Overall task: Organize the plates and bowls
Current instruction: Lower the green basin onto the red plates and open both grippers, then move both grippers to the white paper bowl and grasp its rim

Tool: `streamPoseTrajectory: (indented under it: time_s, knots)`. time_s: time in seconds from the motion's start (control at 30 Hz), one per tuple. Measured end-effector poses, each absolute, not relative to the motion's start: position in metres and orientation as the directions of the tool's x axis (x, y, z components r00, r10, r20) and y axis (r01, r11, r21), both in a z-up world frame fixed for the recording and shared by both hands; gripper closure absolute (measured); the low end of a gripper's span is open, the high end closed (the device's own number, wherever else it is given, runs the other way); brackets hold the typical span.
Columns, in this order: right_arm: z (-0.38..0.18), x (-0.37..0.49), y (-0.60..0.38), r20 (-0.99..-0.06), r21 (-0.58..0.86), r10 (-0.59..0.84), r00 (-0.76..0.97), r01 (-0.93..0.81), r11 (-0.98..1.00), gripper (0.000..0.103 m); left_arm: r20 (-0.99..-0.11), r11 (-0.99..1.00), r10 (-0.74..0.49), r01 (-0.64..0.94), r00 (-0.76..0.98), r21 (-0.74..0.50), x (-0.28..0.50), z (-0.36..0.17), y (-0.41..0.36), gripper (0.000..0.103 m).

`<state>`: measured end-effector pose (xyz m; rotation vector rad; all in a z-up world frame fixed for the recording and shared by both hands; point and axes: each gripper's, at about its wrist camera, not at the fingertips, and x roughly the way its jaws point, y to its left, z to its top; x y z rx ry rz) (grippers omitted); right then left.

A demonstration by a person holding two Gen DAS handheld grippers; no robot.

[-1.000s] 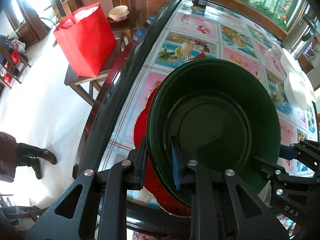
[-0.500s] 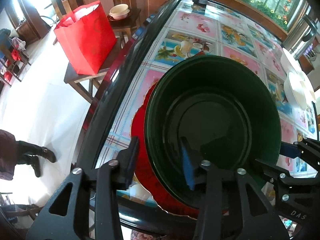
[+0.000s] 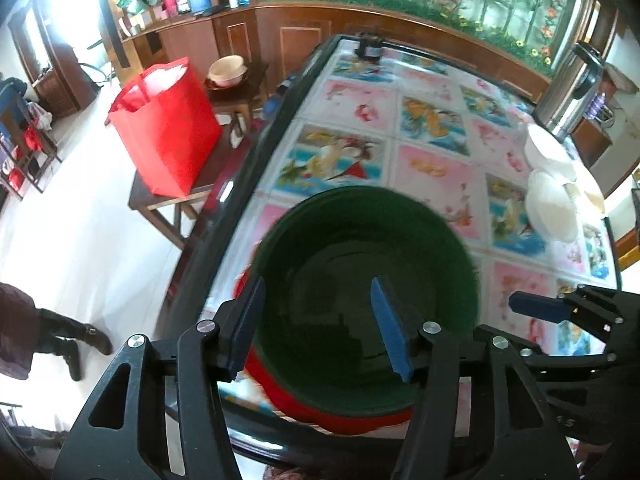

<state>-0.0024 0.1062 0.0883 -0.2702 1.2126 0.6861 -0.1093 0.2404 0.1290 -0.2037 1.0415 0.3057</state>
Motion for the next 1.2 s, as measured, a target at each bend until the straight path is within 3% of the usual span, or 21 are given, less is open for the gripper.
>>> streamPoseTrajectory:
  time_s: [0.7, 1.2]
  knots:
    - [0.085, 0.053, -0.047, -0.939, 0.063, 0.189, 0.288, -0.397, 0.916, 0.051, -0.866, 0.989, 0.015, -0.136, 0.5, -0.062, -0.002, 0.144, 0.103, 0.047]
    - [0.074, 0.082, -0.102, -0.943, 0.012, 0.127, 0.308, -0.349, 0.937, 0.051, -0.888, 0.988, 0.009, -0.143, 0.459, -0.064, 0.048, 0.121, 0.064, 0.047]
